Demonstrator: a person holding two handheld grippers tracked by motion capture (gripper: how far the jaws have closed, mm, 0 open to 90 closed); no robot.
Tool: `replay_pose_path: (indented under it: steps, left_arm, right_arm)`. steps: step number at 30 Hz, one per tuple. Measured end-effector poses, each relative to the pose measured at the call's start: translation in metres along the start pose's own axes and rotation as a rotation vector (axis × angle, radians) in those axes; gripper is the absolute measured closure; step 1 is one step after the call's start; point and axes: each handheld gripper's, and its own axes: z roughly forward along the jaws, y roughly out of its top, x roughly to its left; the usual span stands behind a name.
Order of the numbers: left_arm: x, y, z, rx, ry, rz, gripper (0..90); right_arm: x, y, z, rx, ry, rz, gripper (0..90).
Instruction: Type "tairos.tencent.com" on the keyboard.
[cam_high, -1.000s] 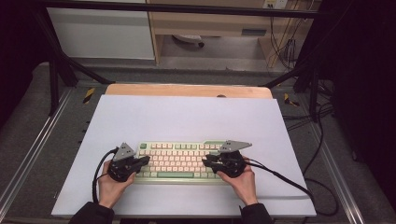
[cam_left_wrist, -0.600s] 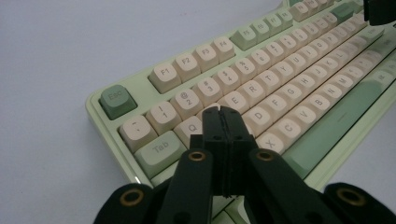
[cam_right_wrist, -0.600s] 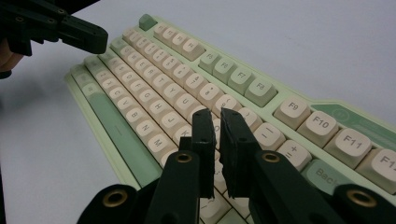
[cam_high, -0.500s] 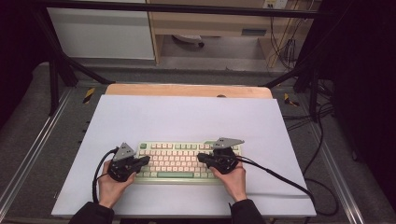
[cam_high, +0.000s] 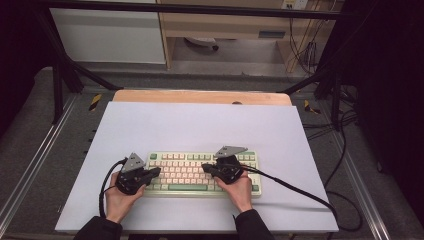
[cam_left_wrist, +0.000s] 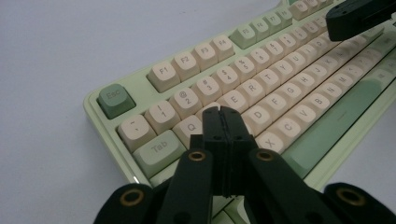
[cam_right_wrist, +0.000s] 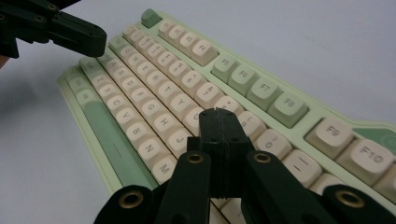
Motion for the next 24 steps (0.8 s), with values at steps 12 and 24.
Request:
replay_pose_path:
  steps: [12, 24]
  left_arm:
    - [-0.001, 0.000, 0.000, 0.002, -0.003, 0.003, 89.7]
    - [-0.001, 0.000, 0.000, 0.003, -0.003, 0.003, 89.7]
  right_arm:
    - [-0.001, 0.000, 0.013, 0.023, -0.005, -0.004, 90.0]
    - [0.000, -0.003, 0.017, 0.033, -0.005, -0.017, 90.0]
